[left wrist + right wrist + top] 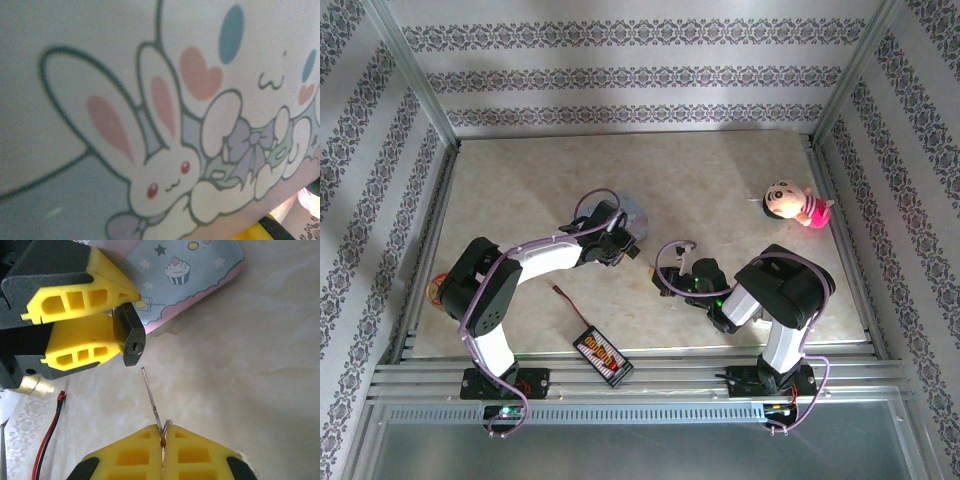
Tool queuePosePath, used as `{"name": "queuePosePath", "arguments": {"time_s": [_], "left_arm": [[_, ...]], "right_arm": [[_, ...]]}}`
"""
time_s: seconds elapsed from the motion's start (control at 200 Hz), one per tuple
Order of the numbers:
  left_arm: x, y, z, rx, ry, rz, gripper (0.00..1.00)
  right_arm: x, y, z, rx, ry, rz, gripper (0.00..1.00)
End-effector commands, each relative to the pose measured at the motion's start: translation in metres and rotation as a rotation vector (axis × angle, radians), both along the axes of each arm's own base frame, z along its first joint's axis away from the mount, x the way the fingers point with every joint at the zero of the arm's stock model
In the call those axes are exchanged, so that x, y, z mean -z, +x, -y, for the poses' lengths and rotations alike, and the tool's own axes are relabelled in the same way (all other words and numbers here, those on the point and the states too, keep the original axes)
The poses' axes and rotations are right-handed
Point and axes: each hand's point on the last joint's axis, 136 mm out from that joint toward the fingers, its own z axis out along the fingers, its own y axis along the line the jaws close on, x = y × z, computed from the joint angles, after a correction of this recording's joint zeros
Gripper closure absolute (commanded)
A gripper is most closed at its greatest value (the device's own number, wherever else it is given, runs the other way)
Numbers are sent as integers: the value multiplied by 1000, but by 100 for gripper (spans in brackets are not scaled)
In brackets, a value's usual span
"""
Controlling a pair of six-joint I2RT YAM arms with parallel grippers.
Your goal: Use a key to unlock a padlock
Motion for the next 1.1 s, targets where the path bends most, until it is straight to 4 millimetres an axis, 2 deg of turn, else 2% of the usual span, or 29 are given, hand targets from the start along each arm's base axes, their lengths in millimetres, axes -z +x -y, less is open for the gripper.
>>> {"name": "queuePosePath", "arguments": {"time_s": [0.0, 0.2, 0.885, 0.925, 1.095], "left_arm": [[-18, 7, 6, 7, -59, 25, 96], [-16, 7, 5, 4, -62, 19, 96], [-17, 9, 6, 0, -80, 29, 96], [-18, 9, 6, 1, -80, 31, 96], [-17, 9, 5, 4, -73, 29, 96]], "right_arm": [[-23, 2, -16, -50, 45, 80, 100], [-23, 4, -23, -62, 52, 79, 100], [-3, 3, -20, -47, 31, 21, 100], [-12, 11, -25, -45, 48, 44, 100], [-13, 11, -25, -46, 50, 48, 100]]}}
